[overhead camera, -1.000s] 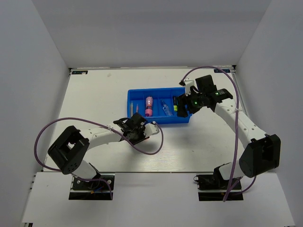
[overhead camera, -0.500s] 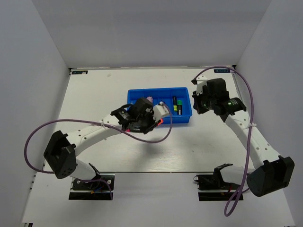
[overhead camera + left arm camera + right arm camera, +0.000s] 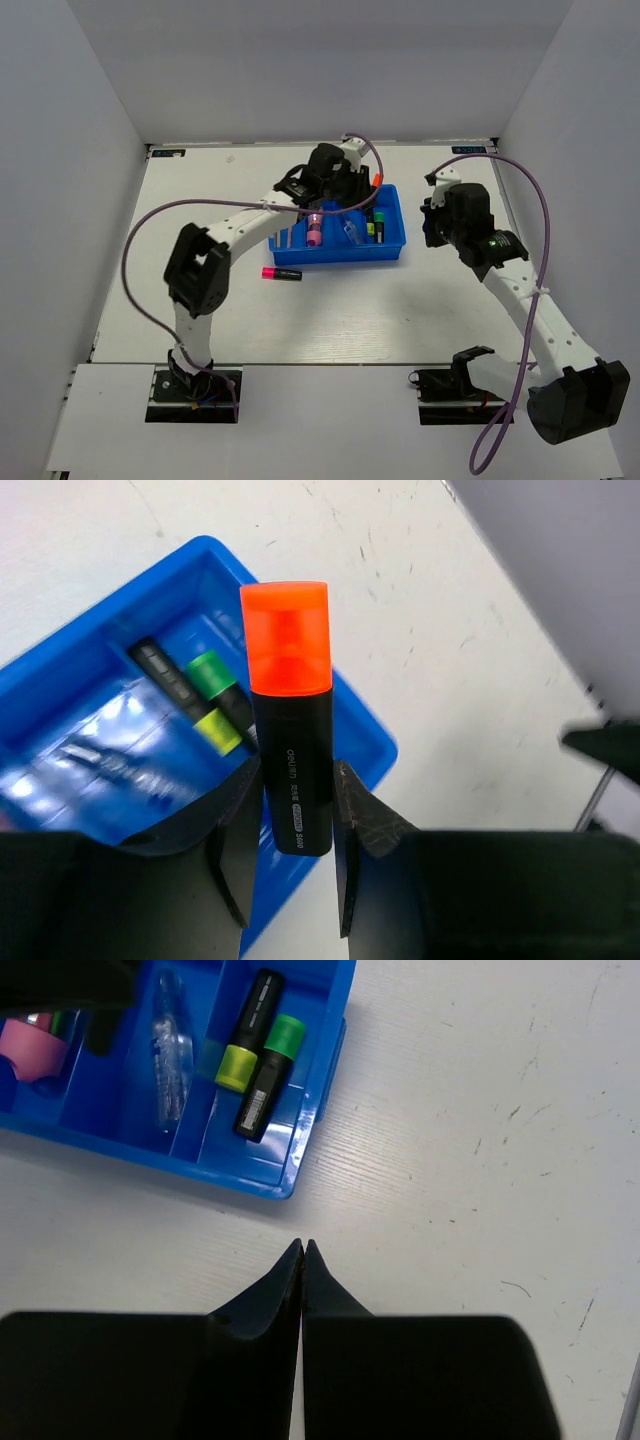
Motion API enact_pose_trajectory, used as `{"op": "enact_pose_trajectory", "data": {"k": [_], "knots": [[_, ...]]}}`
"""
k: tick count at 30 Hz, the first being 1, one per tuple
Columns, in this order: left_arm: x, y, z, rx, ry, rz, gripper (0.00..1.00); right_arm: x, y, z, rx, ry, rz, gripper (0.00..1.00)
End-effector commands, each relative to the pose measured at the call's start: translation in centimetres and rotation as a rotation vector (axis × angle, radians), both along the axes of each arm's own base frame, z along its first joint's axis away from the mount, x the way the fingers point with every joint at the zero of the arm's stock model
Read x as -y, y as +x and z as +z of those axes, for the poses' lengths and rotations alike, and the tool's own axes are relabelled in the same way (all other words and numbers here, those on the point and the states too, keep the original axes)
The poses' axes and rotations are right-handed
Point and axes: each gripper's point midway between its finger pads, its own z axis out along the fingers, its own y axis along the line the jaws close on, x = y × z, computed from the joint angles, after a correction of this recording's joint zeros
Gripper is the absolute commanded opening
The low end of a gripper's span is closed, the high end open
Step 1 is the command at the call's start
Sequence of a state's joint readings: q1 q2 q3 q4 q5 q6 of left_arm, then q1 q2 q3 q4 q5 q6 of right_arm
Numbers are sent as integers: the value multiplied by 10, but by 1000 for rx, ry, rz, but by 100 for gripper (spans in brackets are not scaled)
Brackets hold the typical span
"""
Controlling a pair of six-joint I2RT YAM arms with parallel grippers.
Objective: Sort the stationery into containers
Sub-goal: Place the pen in the storage box.
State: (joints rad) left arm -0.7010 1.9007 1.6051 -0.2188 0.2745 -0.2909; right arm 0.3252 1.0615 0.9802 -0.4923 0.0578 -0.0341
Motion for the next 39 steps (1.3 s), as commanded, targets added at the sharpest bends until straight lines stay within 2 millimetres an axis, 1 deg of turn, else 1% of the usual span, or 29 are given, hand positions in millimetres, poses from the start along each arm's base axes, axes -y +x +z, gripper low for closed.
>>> {"op": "enact_pose_trajectory", "data": {"k": [1, 2, 3, 8, 11, 13, 14, 15, 17, 18, 19, 22, 23, 24, 25, 26, 27, 28, 29, 30, 31, 32, 33, 34, 35, 36, 37, 38, 39], "knots": [[34, 16, 28, -106, -198, 71, 0, 3, 12, 15, 79, 34, -44, 0], [37, 20, 27, -110, -209, 85, 0, 5, 11, 14, 78, 32, -47, 0], [39, 24, 8, -146, -197, 111, 0, 5, 11, 16, 86, 34, -47, 0], [44, 33, -19, -156, -180, 202, 0, 5, 11, 16, 90, 41, -44, 0], [47, 34, -32, -200, -195, 213, 3, 3, 11, 16, 92, 44, -33, 6], [52, 33, -42, -223, -193, 204, 13, 2, 11, 13, 83, 41, -28, 8], [54, 33, -42, -241, -208, 208, 20, 3, 11, 11, 79, 40, -31, 12], [54, 33, -50, -259, -201, 216, 36, 3, 10, 10, 72, 40, -28, 15], [55, 33, -53, -273, -199, 222, 51, 3, 10, 11, 77, 40, -24, 25], [54, 31, -57, -287, -190, 226, 56, 4, 10, 11, 76, 38, -28, 31], [53, 32, -59, -288, -189, 228, 60, 3, 10, 10, 75, 42, -23, 33], [48, 32, -59, -295, -181, 236, 66, 1, 9, 11, 72, 46, -7, 38], [48, 32, -54, -291, -187, 236, 66, -5, 6, 13, 76, 52, 15, 38], [47, 32, -54, -293, -188, 231, 66, 0, 7, 11, 71, 51, 7, 40], [47, 32, -50, -286, -196, 229, 59, -4, 4, 10, 66, 50, 49, 43], [43, 29, -43, -276, -202, 220, 48, -5, 4, 12, 75, 52, 59, 43], [42, 28, -37, -266, -208, 215, 30, -14, 0, 14, 74, 80, 113, 43], [38, 27, -20, -239, -229, 205, 1, -15, -2, 9, 80, 56, 160, 42], [35, 21, 1, -202, -247, 179, 1, -25, -7, 12, 93, 82, 224, 40], [29, 11, -10, -220, -217, 168, 1, -39, -15, 12, 88, 118, 313, 40], [19, 3, 15, -161, -215, 142, 1, -44, -20, 8, 102, 96, 399, 42], [8, -11, 29, -143, -211, 133, 4, -57, -33, 2, 107, 104, 536, 42], [-7, -29, 38, -142, -186, 124, 11, -62, -39, -5, 129, 71, 639, 44], [-20, -39, 26, -150, -140, 132, 22, -83, -70, -6, 99, 169, 829, 44], [-42, -54, 7, -161, -14, 121, 50, -86, -78, -13, 207, 74, 1016, 44], [-62, -67, 38, -102, -23, 139, 62, -90, -89, -17, 231, 78, 1105, 46], [-87, -72, 10, -91, 95, 191, 71, -98, -127, -20, 173, 214, 1240, 46], [-116, -89, -13, -140, 231, 201, 78, -98, -138, -23, 180, 225, 1297, 50], [-137, -96, -6, -104, 271, 224, 87, -102, -132, -27, 384, 115, 1464, 50]]}}
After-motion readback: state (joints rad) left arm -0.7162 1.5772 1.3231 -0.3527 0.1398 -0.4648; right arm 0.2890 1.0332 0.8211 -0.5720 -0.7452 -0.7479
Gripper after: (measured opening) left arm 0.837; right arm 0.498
